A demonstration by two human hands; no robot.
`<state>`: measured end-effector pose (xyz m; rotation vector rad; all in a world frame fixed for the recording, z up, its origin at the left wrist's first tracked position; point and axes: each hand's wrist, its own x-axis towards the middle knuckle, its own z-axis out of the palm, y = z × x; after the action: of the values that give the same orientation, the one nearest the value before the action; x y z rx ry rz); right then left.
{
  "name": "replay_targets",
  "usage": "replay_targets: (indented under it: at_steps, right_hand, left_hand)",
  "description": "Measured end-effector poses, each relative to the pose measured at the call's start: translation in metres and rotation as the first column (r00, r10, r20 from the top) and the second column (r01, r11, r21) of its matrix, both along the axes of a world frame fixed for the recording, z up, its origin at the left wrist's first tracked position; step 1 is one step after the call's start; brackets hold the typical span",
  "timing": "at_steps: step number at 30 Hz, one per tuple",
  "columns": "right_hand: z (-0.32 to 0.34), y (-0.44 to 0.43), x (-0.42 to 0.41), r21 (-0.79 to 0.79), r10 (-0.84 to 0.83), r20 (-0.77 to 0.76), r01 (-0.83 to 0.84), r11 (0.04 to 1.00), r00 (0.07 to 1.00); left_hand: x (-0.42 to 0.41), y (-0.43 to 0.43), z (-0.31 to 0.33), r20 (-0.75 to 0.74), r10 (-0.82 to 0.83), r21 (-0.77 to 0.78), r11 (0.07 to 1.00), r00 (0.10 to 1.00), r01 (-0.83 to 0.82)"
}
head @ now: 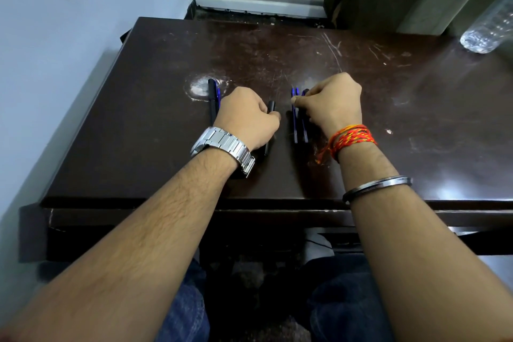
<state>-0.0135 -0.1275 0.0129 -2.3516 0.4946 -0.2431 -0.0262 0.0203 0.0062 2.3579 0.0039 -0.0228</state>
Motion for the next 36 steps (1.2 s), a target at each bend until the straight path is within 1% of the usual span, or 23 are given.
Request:
replay_targets:
  at_steps: [2, 6, 11, 14, 16, 17, 20, 28, 32, 36]
  right_hand:
    - [0.002, 0.000, -0.001, 0.016, -0.012, 0.017, 0.011, 1.000, 1.000]
    - [0.005, -0.001, -0.004, 0.091, -0.090, 0.092, 0.082, 0.992, 0.992]
    - [0.005, 0.001, -0.003, 0.119, -0.128, 0.136, 0.112, 0.987, 0.982]
    - [0.003, 0.005, -0.002, 0.148, -0.127, 0.137, 0.106, 0.983, 0.982]
    - [0.002, 0.006, -0.002, 0.127, -0.113, 0.147, 0.095, 0.987, 0.983]
    - [0.002, 0.007, -0.002, 0.108, -0.104, 0.150, 0.088, 0.990, 0.983]
    - [0.002, 0.009, -0.003, 0.076, -0.084, 0.147, 0.073, 0.994, 0.986]
    - [0.002, 0.017, -0.007, 0.054, -0.018, 0.151, 0.010, 0.998, 0.988]
    - [0.001, 0.026, -0.008, 0.050, 0.021, 0.165, -0.030, 0.998, 0.986]
    - [0.000, 0.033, -0.009, 0.061, 0.060, 0.174, -0.072, 0.996, 0.983]
  left_hand:
    - [-0.001, 0.001, 0.001, -0.004, -0.004, -0.003, 1.000, 1.000, 0.004]
    - [0.000, 0.002, 0.006, -0.018, 0.002, 0.014, 1.000, 1.000, -0.001]
    - [0.009, 0.017, 0.010, -0.003, 0.156, 0.071, 0.985, 0.988, -0.155]
    - [0.012, 0.028, 0.009, -0.003, 0.157, 0.211, 0.966, 0.988, -0.152]
    - [0.015, 0.034, 0.007, -0.034, 0.165, 0.299, 0.943, 0.986, -0.147]
    - [0.017, 0.036, 0.006, -0.052, 0.180, 0.317, 0.936, 0.982, -0.154]
    - [0.021, 0.043, 0.007, -0.080, 0.216, 0.330, 0.927, 0.973, -0.178]
    - [0.023, 0.044, 0.008, -0.089, 0.223, 0.337, 0.924, 0.971, -0.181]
    - [0.022, 0.044, 0.009, -0.110, 0.201, 0.331, 0.931, 0.973, -0.155]
    - [0.018, 0.042, 0.010, -0.084, 0.175, 0.315, 0.939, 0.981, -0.141]
